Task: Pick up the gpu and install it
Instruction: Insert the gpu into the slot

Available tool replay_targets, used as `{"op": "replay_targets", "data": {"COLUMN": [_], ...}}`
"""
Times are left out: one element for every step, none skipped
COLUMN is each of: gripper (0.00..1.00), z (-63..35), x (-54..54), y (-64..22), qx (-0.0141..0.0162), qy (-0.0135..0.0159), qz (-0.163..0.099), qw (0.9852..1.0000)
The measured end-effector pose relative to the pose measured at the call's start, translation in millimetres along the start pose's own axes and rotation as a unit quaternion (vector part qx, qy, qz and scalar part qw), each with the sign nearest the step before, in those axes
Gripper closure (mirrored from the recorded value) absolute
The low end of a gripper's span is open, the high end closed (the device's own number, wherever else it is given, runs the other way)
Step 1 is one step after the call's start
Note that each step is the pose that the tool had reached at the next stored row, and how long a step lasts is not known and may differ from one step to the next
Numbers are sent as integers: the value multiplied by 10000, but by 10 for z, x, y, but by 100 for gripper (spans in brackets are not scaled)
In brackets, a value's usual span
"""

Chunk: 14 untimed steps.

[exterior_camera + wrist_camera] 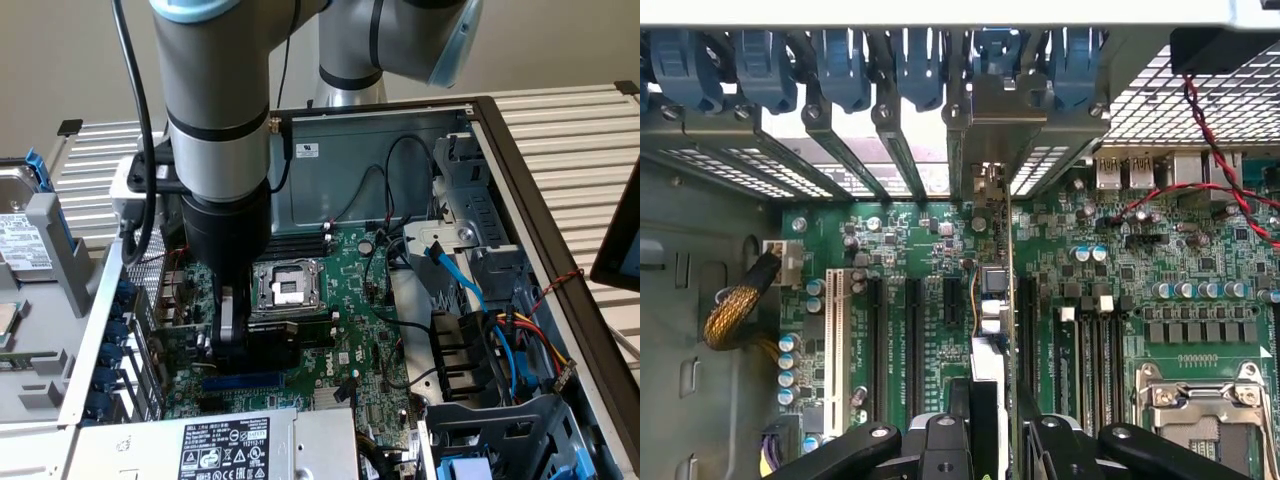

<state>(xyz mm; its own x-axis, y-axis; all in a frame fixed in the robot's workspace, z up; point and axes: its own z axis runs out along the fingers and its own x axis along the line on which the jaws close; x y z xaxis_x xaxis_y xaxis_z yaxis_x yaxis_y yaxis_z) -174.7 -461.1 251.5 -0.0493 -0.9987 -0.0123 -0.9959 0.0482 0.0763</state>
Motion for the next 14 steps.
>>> {"op": "replay_targets", "data": {"gripper": [73, 73, 73, 73, 73, 73, 73, 73, 73, 73, 73, 73, 73, 73], "z": [1, 2, 2, 3, 4, 4, 4, 5, 5, 8, 10, 12, 13, 15], "x": [0, 0, 0, 0, 0, 0, 0, 1, 1, 1, 2, 3, 3, 4], "y": [1, 1, 2, 3, 4, 5, 7, 14, 15, 15, 15, 16, 16, 16], "qx": [-1, -1, -1, 0, 0, -1, -1, -1, -1, -1, 0, -1, -1, -2], "qy": [1, 0, -3, -5, -8, -10, -12, -16, -18, -21, -23, -24, -24, -25], "qz": [0, 0, 0, 0, -1, -1, -1, 0, -1, -1, -2, -2, -1, -1], "qw": [10000, 10000, 10000, 10000, 10000, 10000, 10000, 10000, 10000, 10000, 10000, 10000, 10000, 10000]}}
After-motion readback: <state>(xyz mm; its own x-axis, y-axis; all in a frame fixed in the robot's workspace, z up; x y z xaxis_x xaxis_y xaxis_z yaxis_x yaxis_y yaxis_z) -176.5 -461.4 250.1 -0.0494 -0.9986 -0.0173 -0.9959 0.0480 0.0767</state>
